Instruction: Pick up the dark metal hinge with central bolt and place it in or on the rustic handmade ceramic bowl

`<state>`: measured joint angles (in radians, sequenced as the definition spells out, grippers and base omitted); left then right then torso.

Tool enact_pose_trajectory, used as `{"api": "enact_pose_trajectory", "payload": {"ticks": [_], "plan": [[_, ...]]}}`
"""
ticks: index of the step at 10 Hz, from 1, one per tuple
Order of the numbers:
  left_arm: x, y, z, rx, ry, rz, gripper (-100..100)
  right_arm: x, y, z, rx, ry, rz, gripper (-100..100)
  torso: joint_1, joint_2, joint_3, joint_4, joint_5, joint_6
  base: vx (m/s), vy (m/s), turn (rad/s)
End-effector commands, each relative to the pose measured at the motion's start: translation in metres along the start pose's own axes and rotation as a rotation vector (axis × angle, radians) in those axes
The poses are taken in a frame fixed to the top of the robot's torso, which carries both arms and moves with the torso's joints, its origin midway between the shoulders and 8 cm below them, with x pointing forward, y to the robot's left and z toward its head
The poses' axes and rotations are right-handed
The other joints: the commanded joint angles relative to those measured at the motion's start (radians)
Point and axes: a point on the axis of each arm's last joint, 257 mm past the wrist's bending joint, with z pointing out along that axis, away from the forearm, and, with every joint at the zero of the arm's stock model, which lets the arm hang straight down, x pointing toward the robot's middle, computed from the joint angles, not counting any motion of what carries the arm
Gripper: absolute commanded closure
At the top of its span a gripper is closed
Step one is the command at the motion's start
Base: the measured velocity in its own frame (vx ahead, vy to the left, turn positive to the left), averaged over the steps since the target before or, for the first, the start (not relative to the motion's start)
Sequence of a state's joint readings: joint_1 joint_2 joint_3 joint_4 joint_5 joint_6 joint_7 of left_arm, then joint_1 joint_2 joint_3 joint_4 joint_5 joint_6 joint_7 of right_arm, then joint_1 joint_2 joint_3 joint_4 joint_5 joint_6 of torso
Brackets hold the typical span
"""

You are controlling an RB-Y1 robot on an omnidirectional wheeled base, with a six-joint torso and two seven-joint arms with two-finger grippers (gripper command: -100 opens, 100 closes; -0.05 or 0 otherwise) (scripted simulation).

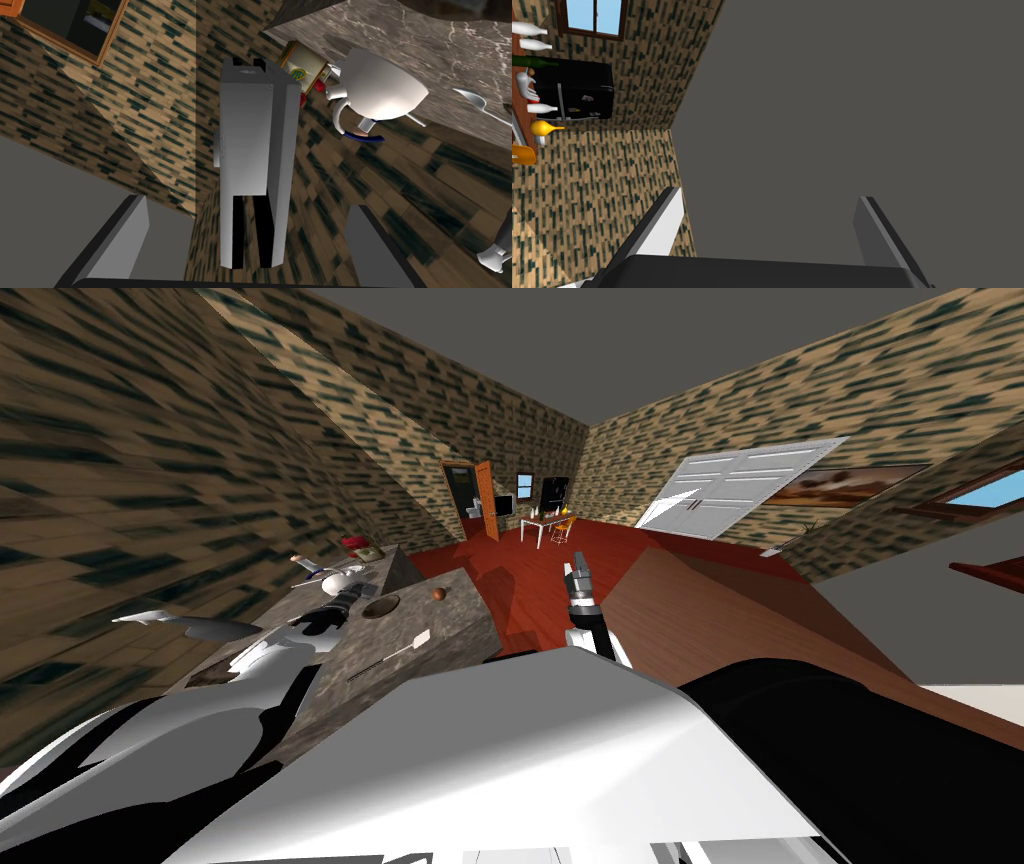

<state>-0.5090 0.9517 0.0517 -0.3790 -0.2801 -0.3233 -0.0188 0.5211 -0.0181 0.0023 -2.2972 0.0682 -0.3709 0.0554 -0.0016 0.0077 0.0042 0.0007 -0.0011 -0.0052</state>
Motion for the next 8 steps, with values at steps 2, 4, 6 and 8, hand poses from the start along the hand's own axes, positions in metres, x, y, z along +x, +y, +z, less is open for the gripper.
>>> {"api": "enact_pose_trajectory", "payload": {"ticks": [2,4,6,8], "plan": [[0.000,0.000,0.000,0.000,0.000,0.000,-100,0.000,0.000,0.000,0.000,0.000,0.000,0,0.000,0.000,0.000,0.000,0.000,0.000,0.000,0.000,0.000],[0.000,0.000,0.000,0.000,0.000,0.000,0,0.000,0.000,0.000,0.000,0.000,0.000,0,0.000,0.000,0.000,0.000,0.000,0.000,0.000,0.000,0.000],[0.004,-0.016,0.008,-0.002,-0.006,0.000,-100,0.000,0.000,0.000,0.000,0.000,0.000,0,0.002,0.002,0.001,0.000,0.000,0.000,-0.046,0.053,-0.009],[0.008,-0.032,0.015,-0.005,-0.011,0.000,-100,0.000,0.000,0.000,0.000,0.000,0.000,0,0.003,0.005,0.003,0.002,0.000,0.001,-0.077,0.068,-0.008]]}}
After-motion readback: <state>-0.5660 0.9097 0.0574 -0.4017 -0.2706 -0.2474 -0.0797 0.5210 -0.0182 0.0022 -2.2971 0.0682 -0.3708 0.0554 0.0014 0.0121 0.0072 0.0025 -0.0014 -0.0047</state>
